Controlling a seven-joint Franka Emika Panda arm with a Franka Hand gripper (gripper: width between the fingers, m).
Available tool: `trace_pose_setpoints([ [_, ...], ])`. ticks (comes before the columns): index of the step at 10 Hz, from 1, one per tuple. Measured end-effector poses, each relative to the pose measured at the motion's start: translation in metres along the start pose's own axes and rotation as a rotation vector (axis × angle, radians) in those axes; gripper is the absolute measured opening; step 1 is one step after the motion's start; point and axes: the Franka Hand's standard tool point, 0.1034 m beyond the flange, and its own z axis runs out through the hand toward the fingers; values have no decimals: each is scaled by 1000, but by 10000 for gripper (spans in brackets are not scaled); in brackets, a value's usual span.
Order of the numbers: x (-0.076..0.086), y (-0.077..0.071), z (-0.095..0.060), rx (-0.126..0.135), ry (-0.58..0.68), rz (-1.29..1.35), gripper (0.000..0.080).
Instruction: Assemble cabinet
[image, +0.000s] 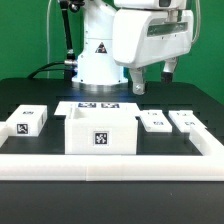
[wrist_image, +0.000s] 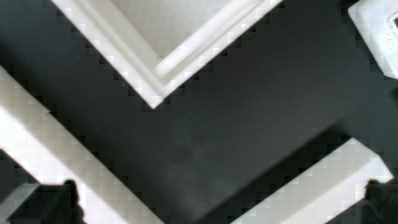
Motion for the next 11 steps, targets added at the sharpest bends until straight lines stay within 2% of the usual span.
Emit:
trace_pose_setpoints([
  [9,0,0,0,0,0,0,798],
  [10,-1,1,1,-8,8,-36,798],
  [11,-9,0,8,-32,32,-125,798],
])
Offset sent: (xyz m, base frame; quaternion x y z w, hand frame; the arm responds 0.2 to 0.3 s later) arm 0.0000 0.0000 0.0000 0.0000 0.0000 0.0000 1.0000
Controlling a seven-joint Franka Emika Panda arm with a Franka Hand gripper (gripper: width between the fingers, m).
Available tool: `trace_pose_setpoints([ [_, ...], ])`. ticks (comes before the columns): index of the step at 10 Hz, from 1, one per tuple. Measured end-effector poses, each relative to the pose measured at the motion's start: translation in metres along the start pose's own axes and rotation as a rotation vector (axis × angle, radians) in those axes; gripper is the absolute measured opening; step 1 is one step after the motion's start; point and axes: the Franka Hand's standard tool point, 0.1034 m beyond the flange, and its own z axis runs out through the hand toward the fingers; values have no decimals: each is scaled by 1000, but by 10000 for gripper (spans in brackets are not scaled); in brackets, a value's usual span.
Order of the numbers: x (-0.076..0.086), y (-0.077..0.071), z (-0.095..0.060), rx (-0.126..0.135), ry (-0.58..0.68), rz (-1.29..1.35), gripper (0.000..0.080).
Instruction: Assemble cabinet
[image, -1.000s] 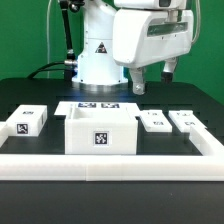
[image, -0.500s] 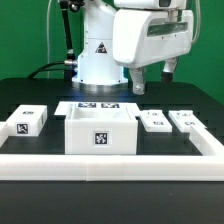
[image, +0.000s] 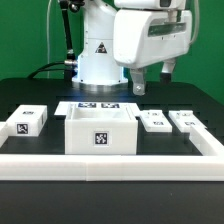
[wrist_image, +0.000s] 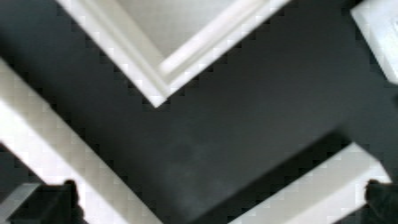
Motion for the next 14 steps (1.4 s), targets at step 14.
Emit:
trace_pose_setpoints([
  [14,-38,-6,19,-71,-14,-500,798],
])
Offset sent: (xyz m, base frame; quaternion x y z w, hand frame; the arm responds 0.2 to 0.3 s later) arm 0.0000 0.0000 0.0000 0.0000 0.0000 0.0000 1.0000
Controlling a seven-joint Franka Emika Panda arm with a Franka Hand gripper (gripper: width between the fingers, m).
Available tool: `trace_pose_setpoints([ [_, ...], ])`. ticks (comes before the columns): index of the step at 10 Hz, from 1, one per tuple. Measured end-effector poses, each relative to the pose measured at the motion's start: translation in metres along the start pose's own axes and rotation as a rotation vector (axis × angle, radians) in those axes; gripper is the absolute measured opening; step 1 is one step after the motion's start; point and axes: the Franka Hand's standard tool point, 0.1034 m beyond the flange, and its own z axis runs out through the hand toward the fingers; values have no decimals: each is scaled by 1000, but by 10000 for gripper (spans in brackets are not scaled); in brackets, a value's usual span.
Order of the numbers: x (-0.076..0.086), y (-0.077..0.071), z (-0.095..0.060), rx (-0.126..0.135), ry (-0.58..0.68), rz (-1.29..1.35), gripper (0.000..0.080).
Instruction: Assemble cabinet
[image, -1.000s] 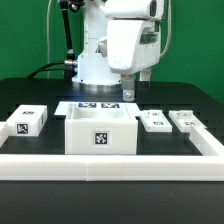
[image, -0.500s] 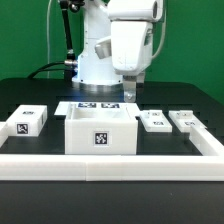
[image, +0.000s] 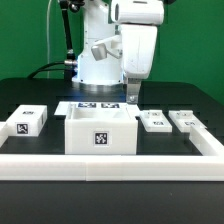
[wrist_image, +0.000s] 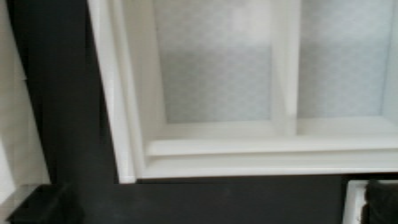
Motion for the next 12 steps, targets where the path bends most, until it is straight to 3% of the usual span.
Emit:
trace_pose_setpoints([
  [3,-2,-5,3,2,0,-18,798],
  [4,-9,-19,7,-11,6,-46,798],
  [5,-16,-38,11,8,4,-34,798],
  [12,-20,-91,25,51,11,-27,798],
])
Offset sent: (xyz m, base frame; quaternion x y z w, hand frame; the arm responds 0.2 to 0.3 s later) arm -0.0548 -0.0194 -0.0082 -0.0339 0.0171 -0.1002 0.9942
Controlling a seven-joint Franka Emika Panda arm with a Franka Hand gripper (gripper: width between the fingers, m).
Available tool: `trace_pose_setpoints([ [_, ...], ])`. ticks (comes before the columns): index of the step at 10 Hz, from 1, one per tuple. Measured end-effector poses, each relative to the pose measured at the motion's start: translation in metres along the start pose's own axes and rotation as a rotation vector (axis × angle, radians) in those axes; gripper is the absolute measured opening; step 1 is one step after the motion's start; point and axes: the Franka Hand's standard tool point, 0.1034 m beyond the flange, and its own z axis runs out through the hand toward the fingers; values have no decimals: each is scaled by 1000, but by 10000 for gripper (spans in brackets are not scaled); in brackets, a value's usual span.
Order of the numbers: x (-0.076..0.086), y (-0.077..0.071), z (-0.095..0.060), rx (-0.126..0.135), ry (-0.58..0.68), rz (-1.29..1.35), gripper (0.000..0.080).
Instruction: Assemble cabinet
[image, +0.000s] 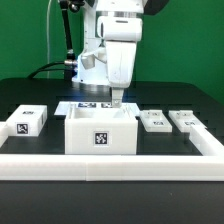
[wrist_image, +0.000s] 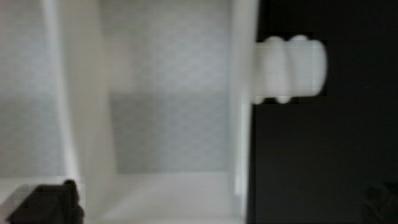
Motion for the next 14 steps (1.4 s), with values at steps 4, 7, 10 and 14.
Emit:
trace_pose_setpoints([
  [4,-1,-22,18,30,9,8,798],
  [7,0,-26,34,57,15,9,798],
  [10,2,-29,43,67,19,17,798],
  [14,2,-27,40,62,18,19,426],
])
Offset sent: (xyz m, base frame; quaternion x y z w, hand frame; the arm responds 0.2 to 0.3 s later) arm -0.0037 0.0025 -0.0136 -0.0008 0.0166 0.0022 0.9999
